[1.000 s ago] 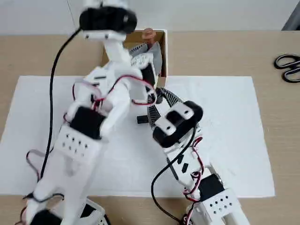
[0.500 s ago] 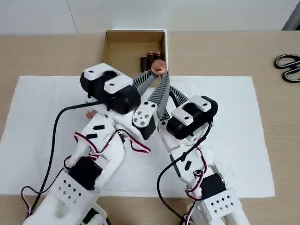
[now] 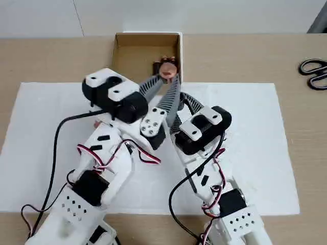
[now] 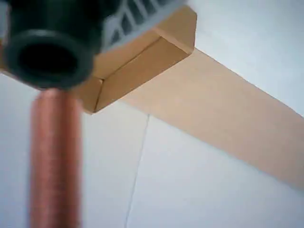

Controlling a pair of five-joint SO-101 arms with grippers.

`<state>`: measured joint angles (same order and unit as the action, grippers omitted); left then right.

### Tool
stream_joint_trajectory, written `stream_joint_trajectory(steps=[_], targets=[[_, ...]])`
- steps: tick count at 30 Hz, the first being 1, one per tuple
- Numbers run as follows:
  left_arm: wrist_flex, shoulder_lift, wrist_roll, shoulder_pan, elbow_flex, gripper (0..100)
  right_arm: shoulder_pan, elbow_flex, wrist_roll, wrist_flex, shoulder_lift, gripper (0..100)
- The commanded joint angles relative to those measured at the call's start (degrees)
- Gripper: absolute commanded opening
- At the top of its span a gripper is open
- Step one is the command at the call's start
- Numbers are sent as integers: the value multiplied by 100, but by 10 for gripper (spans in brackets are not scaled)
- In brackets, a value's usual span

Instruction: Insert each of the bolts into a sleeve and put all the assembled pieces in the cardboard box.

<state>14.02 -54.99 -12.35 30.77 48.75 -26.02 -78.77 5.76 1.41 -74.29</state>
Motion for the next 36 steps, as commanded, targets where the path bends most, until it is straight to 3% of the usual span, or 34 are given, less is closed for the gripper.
stream_joint_trajectory(steps=[1, 3, 23, 30, 36], targets=[[-185, -193, 237, -70, -66, 6, 22, 88, 35, -180, -127, 4], [-185, -193, 519, -53, -57, 6, 22, 88, 35, -180, -180, 4], [-132, -167, 404, 290, -198, 6, 31, -404, 44, -127, -910, 4], [923, -167, 404, 316, -207, 6, 31, -387, 44, -127, -919, 4], [1275, -167, 404, 316, -207, 7, 31, -378, 44, -136, -919, 4]])
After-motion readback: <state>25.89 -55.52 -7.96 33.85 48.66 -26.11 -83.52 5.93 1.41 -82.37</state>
